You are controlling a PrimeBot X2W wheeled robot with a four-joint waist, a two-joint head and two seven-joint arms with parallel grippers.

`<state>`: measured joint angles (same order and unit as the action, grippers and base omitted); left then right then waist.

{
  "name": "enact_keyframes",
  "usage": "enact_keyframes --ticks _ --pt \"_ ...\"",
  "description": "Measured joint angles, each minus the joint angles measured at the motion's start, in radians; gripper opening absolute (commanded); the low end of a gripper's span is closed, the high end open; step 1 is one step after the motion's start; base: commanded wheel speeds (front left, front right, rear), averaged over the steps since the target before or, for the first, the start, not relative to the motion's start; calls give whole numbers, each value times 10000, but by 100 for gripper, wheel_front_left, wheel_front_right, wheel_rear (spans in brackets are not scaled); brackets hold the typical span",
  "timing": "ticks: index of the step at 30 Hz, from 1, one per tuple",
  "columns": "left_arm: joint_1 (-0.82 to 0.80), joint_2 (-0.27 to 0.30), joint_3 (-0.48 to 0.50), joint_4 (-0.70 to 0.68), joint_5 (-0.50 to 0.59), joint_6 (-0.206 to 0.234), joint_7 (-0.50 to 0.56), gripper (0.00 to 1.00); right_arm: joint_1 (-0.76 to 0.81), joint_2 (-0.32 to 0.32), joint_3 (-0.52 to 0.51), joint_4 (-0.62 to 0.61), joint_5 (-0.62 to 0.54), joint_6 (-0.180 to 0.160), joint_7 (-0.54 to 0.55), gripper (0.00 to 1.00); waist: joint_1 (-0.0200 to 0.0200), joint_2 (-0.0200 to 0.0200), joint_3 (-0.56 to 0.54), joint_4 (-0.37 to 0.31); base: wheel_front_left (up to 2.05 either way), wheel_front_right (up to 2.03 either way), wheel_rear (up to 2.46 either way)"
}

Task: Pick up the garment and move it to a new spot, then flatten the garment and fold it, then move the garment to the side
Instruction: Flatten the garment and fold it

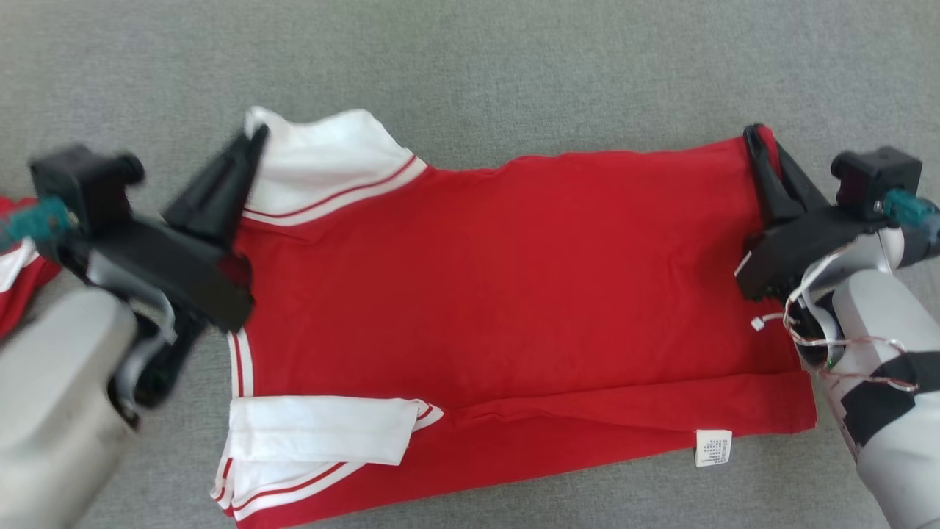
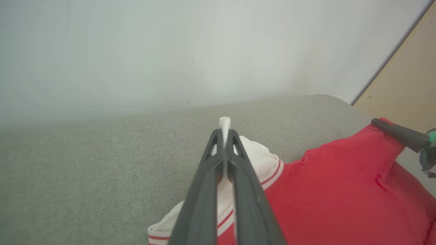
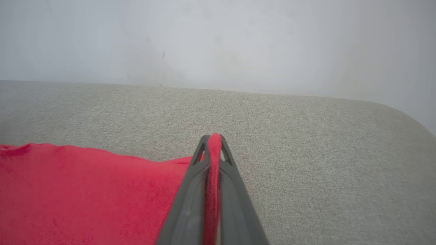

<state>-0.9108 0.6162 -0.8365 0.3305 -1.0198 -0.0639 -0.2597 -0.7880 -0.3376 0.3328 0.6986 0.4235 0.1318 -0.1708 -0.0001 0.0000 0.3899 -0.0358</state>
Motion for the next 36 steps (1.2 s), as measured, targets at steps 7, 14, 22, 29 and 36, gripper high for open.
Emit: enact_keyframes --ticks 7,14,22,29,36 --pt "2192 12 1162 -2266 564 905 -17 0 713 -79 -213 -107 -23 0 -642 0 0 0 -330 184 0 0 0" --pt "4408 -113 2215 -3551 1208 1342 -35 0 1584 -81 -711 -468 86 0 -871 0 -1 0 -660 240 0 0 0" --pt "6414 -746 2871 -4082 1685 1427 -40 0 2945 140 -1666 -1743 75 0 -909 0 -1 -1 -945 268 0 0 0" --pt "7457 -1522 3605 -3797 2111 1333 -42 100 4070 387 -2286 -2602 157 0 -913 100 0 -1 -1219 293 0 0 0" --pt "8267 -2581 5306 -3831 3225 1244 -40 100 5036 491 -2589 -3352 159 2 -932 100 0 0 -1523 302 0 0 0"
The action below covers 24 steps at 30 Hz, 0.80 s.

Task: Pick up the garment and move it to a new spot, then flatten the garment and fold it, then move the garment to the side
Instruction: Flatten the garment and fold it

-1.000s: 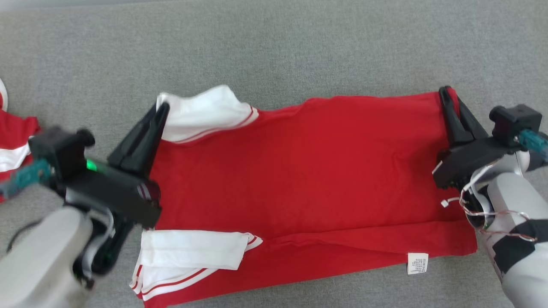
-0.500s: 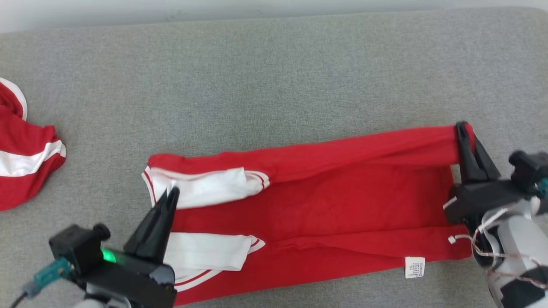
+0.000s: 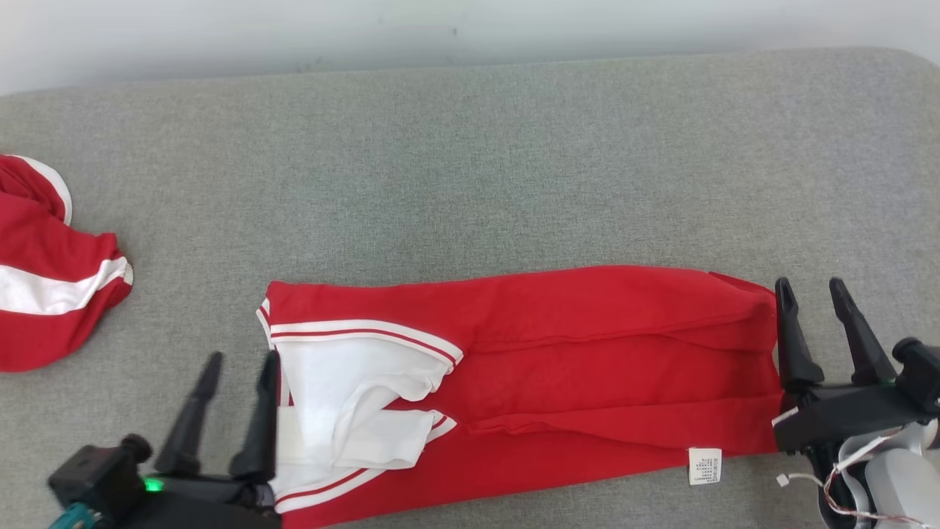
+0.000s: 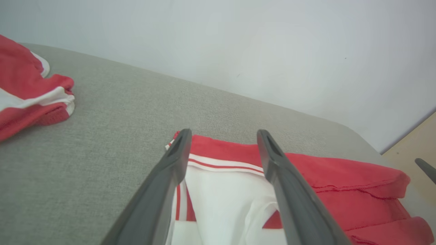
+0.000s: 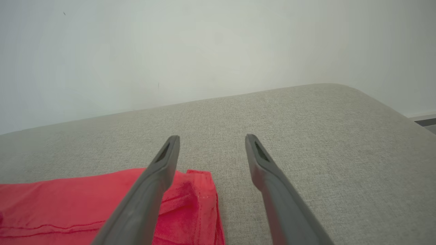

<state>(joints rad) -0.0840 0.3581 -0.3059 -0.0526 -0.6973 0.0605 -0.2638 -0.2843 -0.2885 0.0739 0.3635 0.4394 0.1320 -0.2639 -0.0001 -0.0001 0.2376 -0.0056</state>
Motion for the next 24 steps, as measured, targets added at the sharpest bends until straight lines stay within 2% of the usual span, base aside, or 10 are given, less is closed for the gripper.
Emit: enact_keyframes --ticks 6,11,15,20,21,22,23,24 --pt "419 -1143 1958 -230 2180 -360 -2 100 140 -10 10 460 171 0 105 100 1 0 -112 51 0 0 0" --pt "576 -1925 2947 -211 4017 -709 -2 100 -96 150 151 1290 541 -2 562 100 1 0 -144 171 0 0 0" --pt "623 -2451 3547 2 4633 -1066 -2 100 -340 203 324 2015 763 -2 627 100 1 0 -166 317 0 0 0" --pt "675 -2773 3962 322 4997 -1461 -2 100 -586 320 694 2966 1070 -2 763 100 1 0 -226 431 0 0 0" --pt "676 -2813 4017 372 5083 -1509 -2 100 -643 330 763 3160 1126 -2 794 91 1 0 -239 445 0 0 0" --pt "675 -2853 4057 416 5145 -1584 -2 100 -674 337 851 3325 1175 -2 792 49 2 0 -249 462 0 0 0" --pt "674 -2888 4075 449 5172 -1611 -2 100 -699 343 928 3442 1231 -2 782 27 1 0 -257 487 0 0 0" --pt "673 -2909 4121 487 5208 -1666 0 100 -742 339 1014 3544 1289 -2 757 27 1 0 -264 510 0 0 0"
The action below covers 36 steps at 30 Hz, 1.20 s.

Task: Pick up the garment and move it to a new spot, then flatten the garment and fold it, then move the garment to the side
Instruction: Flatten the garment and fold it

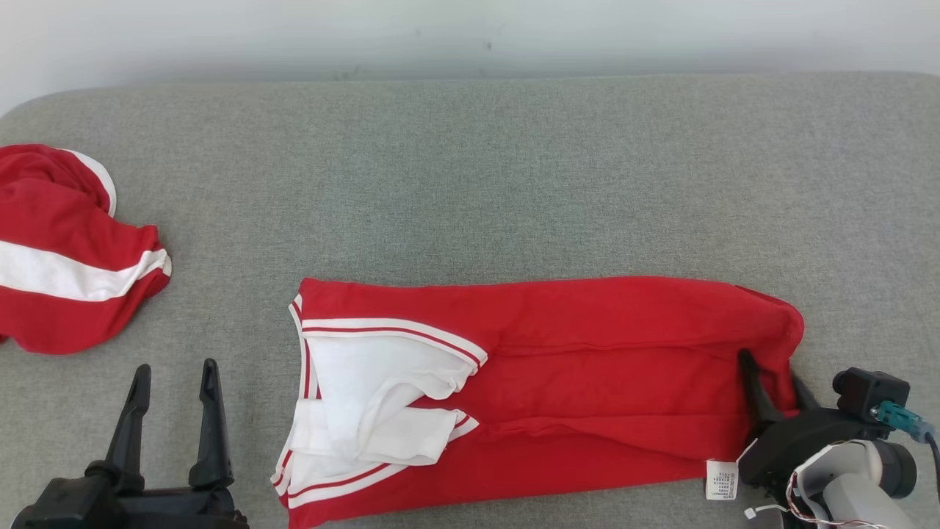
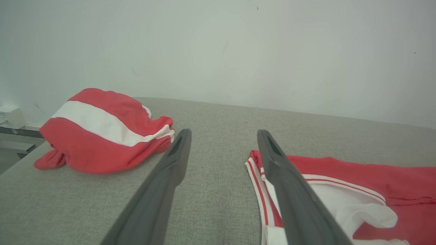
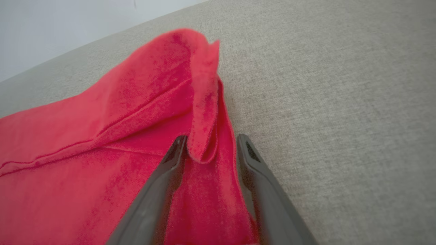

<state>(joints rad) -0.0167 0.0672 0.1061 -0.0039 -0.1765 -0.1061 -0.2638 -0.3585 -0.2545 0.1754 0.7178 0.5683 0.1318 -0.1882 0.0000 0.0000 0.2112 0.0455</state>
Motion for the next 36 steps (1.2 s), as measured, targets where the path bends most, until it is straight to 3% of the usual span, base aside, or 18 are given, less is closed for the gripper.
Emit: enact_keyframes --ticks 1,8,21,26,36 --pt "-2 -13 29 27 29 -12 -2 100 -47 -6 86 86 52 0 -52 0 0 -1 -10 18 0 0 0" --pt "33 -107 259 115 186 -150 -2 100 -208 -213 265 443 334 2 -508 0 0 1 -185 -62 0 0 0" --pt "227 -151 349 215 270 -222 -2 100 -490 -1496 -723 947 535 2 -690 0 0 1 -600 -244 0 0 0" --pt "405 -157 274 192 245 -173 -2 100 -478 -1430 -581 596 426 2 -719 0 0 1 -713 -304 0 0 0" --pt "591 -159 176 190 161 -42 -2 100 -234 -458 408 -1338 -19 2 -506 0 0 0 -939 -514 0 0 0"
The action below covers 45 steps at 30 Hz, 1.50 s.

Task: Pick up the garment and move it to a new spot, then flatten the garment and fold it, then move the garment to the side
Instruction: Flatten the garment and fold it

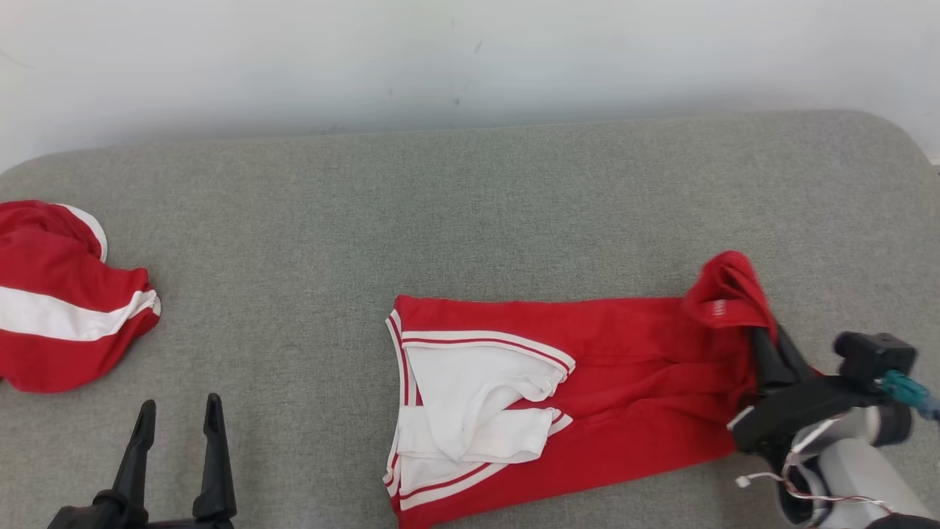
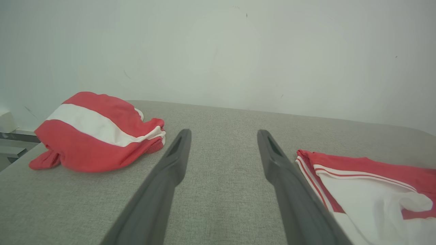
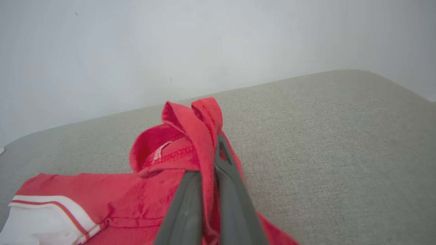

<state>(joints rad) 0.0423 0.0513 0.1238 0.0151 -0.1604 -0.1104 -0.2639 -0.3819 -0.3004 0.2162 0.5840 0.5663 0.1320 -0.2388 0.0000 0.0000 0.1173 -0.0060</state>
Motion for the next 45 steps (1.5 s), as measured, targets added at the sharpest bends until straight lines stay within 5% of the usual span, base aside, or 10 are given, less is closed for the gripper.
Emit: enact_keyframes --ticks 15,32,33,34,35,45 --pt "-44 -2 -100 46 2 38 0 100 -187 2247 1440 -1526 -577 -2 780 0 1 1 34 531 0 0 0" --pt "-476 -4 -487 523 -13 -52 0 100 -1319 2500 4128 224 1647 -2 50 0 1 0 170 1440 0 0 0" --pt "-525 -6 -520 548 -13 -56 0 100 -1402 2497 4272 416 1822 -2 13 4 1 1 185 1476 0 0 0" --pt "-562 -4 -533 568 -13 -58 0 100 -1479 2495 4441 606 1952 -2 8 65 1 1 199 1504 0 0 0" --pt "-579 -4 -541 589 -13 -59 0 100 -1548 2497 4602 740 2034 -2 -8 100 1 1 216 1525 0 0 0" --pt "-582 -4 -391 731 8 -119 0 100 -2129 2506 4272 1331 1762 -2 -215 100 1 1 109 1212 0 0 0"
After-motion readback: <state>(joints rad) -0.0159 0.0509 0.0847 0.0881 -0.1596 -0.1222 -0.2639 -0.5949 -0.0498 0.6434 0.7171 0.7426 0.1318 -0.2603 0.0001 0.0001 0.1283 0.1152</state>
